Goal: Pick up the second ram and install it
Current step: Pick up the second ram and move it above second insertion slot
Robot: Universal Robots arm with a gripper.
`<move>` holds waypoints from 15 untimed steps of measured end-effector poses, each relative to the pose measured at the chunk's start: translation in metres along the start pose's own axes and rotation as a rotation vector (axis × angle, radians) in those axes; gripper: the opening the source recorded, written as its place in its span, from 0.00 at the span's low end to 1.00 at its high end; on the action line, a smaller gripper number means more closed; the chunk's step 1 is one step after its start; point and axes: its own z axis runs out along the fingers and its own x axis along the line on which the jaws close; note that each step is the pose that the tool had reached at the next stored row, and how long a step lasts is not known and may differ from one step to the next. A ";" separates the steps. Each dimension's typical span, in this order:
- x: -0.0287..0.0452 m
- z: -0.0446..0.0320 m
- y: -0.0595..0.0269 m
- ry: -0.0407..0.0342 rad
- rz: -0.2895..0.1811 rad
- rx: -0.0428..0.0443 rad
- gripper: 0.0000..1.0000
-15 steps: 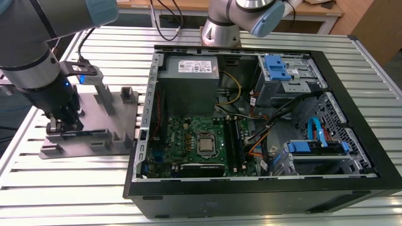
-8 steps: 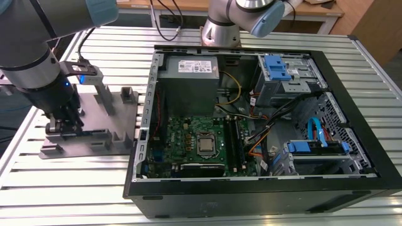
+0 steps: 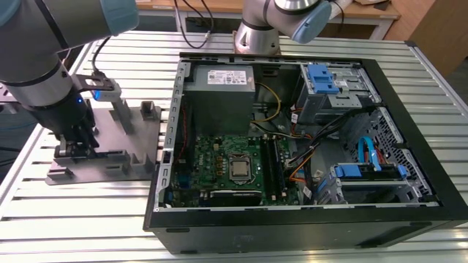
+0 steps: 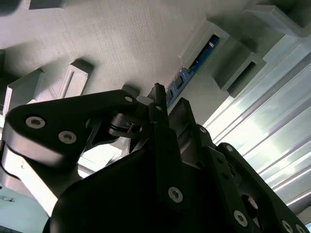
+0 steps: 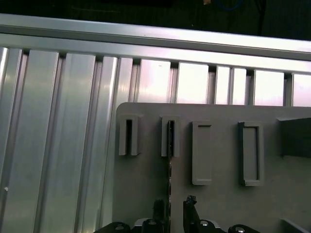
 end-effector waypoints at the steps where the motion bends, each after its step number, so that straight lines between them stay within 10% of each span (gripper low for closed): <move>1: 0.0001 0.0018 -0.0001 0.0000 0.000 0.0001 0.27; 11: 0.0003 0.0066 -0.0003 0.0000 0.000 -0.0001 0.25; 15: 0.0003 0.0066 -0.0003 0.0000 0.000 -0.0001 0.11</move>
